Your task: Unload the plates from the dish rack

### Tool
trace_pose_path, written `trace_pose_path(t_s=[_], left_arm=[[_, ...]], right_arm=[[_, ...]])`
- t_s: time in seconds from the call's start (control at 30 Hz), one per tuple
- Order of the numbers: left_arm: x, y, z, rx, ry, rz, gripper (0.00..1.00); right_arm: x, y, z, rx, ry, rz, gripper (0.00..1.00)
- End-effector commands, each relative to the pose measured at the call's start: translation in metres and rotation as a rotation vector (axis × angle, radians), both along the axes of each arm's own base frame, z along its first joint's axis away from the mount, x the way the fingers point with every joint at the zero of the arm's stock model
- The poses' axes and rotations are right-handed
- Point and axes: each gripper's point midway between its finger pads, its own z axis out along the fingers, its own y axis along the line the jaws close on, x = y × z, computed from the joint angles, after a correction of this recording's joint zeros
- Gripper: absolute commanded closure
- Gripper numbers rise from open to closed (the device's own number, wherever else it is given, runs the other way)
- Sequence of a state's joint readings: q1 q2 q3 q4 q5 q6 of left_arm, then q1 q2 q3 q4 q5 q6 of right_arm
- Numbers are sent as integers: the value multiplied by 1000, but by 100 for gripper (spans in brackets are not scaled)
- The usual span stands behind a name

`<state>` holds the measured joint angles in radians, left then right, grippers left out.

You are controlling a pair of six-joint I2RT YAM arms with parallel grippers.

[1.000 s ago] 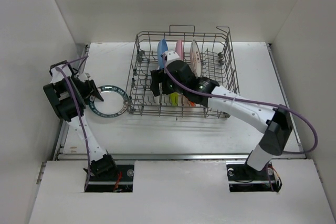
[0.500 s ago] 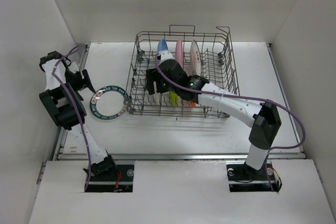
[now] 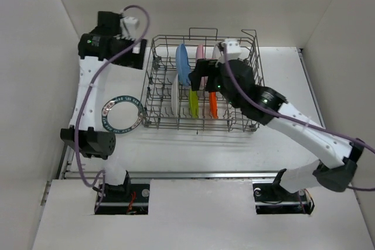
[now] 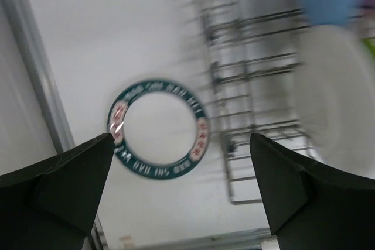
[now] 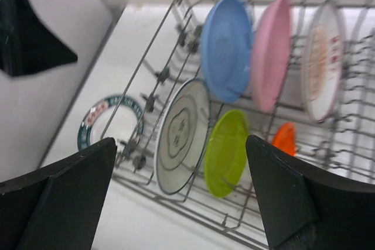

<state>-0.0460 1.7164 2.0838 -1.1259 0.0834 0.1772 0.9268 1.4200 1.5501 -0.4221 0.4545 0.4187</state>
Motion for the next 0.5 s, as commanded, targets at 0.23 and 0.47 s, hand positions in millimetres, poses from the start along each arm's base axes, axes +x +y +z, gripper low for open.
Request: trace_pose_path(t_s=[0.23,0.47], left_arm=[[-44,-161,-22,188,151,-419,0],[-39,-176,-52,355,168,-402,0]], right_arm=[[-3,-126,-2,-57,0,-381,1],[-26,-156,-22,-35,38,-419,1]])
